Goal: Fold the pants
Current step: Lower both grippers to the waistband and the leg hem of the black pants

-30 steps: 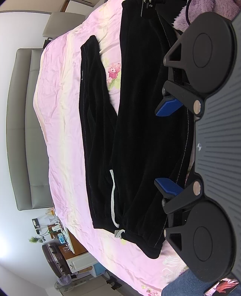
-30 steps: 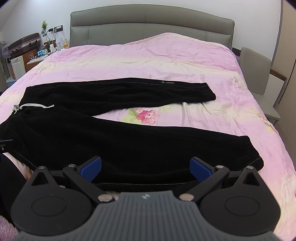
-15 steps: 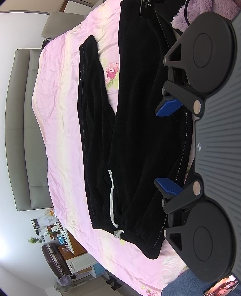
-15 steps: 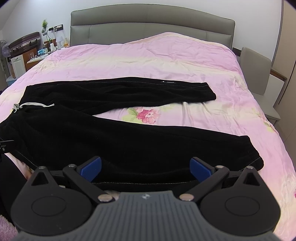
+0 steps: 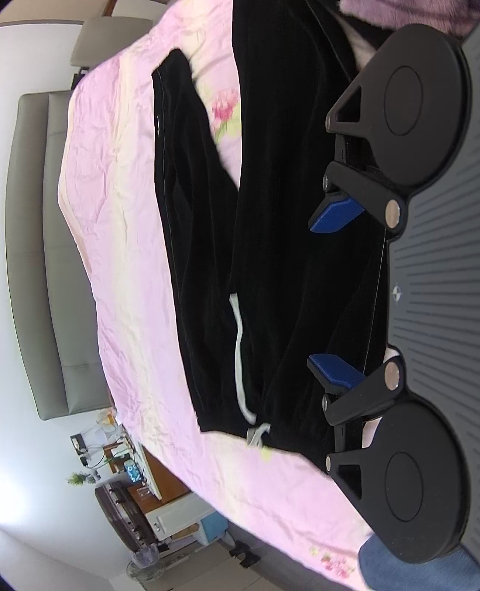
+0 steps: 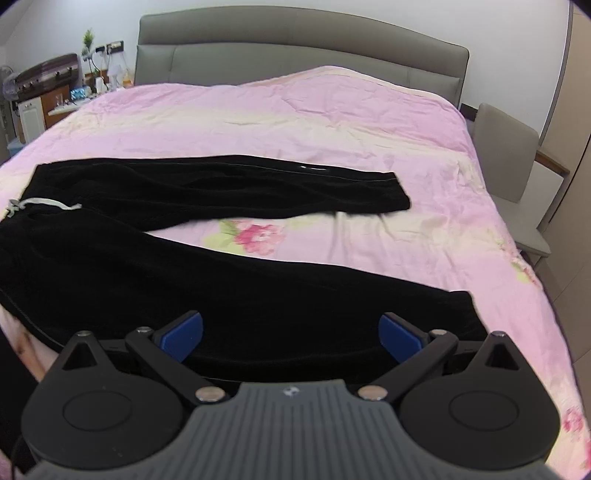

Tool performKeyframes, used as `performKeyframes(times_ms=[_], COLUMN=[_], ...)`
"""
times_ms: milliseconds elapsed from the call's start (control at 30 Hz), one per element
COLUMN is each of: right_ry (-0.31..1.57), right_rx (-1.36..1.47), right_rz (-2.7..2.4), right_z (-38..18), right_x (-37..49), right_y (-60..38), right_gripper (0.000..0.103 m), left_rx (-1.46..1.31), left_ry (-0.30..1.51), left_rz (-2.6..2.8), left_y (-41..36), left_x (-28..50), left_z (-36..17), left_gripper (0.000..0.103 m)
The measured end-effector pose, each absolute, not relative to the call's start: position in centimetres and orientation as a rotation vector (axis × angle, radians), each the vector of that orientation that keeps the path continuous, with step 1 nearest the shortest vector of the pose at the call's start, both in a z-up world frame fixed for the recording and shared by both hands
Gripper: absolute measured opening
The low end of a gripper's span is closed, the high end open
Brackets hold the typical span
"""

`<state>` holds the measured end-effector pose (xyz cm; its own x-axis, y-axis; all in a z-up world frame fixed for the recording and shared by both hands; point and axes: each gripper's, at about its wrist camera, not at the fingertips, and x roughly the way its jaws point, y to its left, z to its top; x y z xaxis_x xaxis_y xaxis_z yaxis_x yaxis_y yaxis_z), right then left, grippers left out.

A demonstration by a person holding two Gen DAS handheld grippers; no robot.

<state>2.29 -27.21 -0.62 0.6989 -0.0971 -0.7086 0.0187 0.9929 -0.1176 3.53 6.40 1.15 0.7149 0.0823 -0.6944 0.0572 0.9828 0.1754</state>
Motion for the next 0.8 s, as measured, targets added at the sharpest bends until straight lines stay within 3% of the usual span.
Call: performKeyframes(times_ms=[133,200,367,800], right_ry=[0.845,0.878,0.974,1.168], right_rx=[-0.135,-0.129,-0.071,0.270], right_rz=[-0.096,-0.103,-0.172,-0.369], right_z=[-1.0,-1.2,-2.5,-6.8], right_x=[4.1,5.0,7.5,10.8], right_y=[-30.8,-32.7,-38.5,-48.1], right_gripper=[0.096,0.090,0.090,0.090], left_rx=[0.216,0.206,0.171,-0.027], left_ry=[0.810,0.828,0.926,1.237], left_rz=[0.010,0.014,0.067,0.034], left_y=[10.7,13.2,19.6,30.7], left_x=[6.0,7.5,11.8,18.7], left_z=[1.3,1.1,-0.2,-8.4], left_gripper=[0.083,0.083,0.083,0.085])
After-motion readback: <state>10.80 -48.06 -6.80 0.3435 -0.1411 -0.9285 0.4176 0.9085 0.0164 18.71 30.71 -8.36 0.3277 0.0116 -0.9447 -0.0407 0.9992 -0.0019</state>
